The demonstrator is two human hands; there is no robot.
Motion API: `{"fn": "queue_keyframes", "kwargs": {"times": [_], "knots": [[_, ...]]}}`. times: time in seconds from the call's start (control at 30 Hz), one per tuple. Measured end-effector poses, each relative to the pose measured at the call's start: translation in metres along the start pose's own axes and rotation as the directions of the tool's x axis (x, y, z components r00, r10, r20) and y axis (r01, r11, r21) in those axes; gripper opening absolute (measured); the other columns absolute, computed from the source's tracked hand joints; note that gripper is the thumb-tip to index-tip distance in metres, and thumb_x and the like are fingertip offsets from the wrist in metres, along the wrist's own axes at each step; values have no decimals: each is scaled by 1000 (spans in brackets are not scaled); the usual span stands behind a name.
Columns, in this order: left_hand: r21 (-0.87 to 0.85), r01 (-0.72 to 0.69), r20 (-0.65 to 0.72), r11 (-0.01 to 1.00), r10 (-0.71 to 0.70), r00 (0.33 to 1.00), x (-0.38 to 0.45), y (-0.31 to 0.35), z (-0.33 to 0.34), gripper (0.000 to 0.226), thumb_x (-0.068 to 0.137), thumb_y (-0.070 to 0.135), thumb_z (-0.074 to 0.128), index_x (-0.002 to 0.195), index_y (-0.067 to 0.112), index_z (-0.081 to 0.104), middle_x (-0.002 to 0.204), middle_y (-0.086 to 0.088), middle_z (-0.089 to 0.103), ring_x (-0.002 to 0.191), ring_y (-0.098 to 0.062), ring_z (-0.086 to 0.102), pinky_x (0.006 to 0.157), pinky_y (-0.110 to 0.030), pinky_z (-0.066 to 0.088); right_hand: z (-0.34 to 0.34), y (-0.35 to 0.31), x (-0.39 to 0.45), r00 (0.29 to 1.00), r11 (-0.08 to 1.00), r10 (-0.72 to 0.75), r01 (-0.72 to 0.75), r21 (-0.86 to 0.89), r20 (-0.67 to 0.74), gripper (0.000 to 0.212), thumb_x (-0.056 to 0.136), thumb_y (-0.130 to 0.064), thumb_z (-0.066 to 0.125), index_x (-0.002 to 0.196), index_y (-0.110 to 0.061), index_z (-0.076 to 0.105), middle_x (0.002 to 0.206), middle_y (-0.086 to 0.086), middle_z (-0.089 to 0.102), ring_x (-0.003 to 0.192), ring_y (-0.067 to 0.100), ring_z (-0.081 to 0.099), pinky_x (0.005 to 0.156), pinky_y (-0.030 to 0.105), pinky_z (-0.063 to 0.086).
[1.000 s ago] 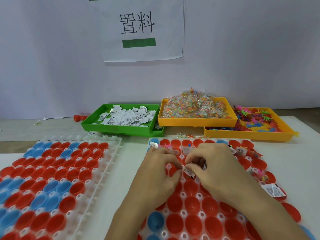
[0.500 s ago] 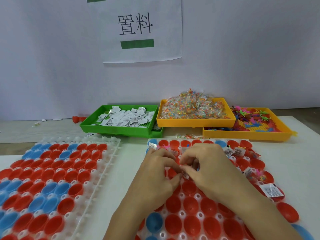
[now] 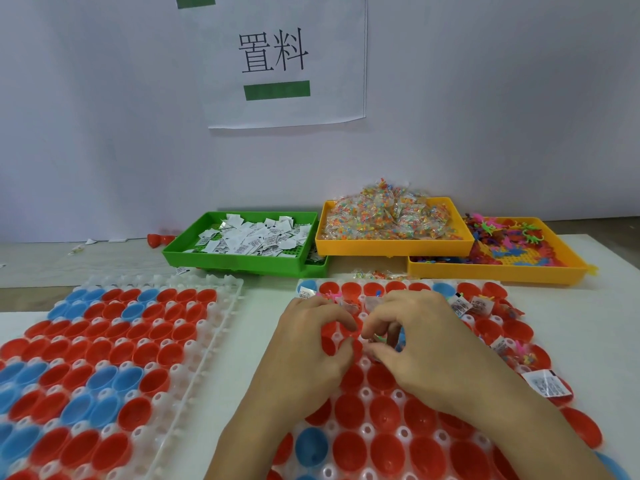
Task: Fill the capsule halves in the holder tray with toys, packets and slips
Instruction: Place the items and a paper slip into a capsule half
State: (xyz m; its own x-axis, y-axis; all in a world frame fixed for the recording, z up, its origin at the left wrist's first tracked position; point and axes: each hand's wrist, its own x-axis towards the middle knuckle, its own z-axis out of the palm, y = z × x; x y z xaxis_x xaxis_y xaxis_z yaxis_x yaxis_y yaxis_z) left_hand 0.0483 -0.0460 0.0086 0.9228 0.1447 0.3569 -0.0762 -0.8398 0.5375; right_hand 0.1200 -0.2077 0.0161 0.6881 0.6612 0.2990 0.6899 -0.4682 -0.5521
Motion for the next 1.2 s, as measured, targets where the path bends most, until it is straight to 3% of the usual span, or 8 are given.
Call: {"fn": "queue_keyframes", "kwargs": {"times": [0.17,0.4,0.63,0.77,0.83,0.97,1.07,1.2], "knots": [[10,12,0,1000,-12,1000,-1,-2,-1,14,83,22,70,88,34,69,93,28,55,101,-1,48,86,-5,30,2,1,2,1000,999,-8,8,-35,20,13,86,-18,74,84,-31,73,84,-19,57,75,-3,54,70,16,50],[2,29,-22,1000,-29,999,-1,-4,-2,13,84,22,70,89,34,71,93,26,58,99,1,49,85,-5,31,2,0,0,1000,999,-16,16,-50,3,8,86,-25,74,86,-33,72,81,-21,54,79,-5,54,64,13,45],[-75,116,-174,990,-128,976,2,-16,-12,17,84,13,69,83,30,74,90,18,68,93,-2,58,82,-18,40,3,-3,-1,1000,995,-19,19,-95,6,5,89,-33,71,89,-37,68,84,-24,50,79,-10,47,70,10,36],[-211,190,-238,959,-239,941,0,-34,-18,19,88,14,68,87,32,72,88,19,71,91,0,61,78,-15,42,-24,-7,-4,989,999,10,-3,48,-148,6,86,-42,69,87,-36,70,80,-20,61,81,-2,55,66,12,43],[-290,206,-206,935,-271,940,0,-41,-18,19,91,16,65,88,34,71,87,22,71,88,4,64,78,-16,46,-46,3,-4,954,994,56,-24,109,-294,5,88,-30,70,87,-32,74,76,-18,67,76,2,60,64,8,44],[-455,228,-107,861,-307,946,0,-47,-12,17,96,19,59,100,33,68,97,25,71,94,5,66,73,-12,51,-86,50,-7,860,968,248,-209,135,-447,14,93,-18,64,95,-27,75,83,-16,71,73,0,65,64,9,47],[-509,277,-129,815,-390,912,2,-53,-4,21,100,15,53,108,28,66,107,12,70,100,-5,65,87,-27,52,-102,94,-4,810,906,423,-382,183,-407,16,96,-18,60,96,-27,73,89,-6,73,77,10,70,69,28,52],[-714,339,-100,612,-569,816,5,-54,3,22,101,9,48,104,19,68,106,-2,71,97,-21,69,81,-33,56,-107,141,11,778,855,511,-505,118,-366,16,95,-15,61,91,-28,71,95,2,74,85,17,68,69,29,47]]}}
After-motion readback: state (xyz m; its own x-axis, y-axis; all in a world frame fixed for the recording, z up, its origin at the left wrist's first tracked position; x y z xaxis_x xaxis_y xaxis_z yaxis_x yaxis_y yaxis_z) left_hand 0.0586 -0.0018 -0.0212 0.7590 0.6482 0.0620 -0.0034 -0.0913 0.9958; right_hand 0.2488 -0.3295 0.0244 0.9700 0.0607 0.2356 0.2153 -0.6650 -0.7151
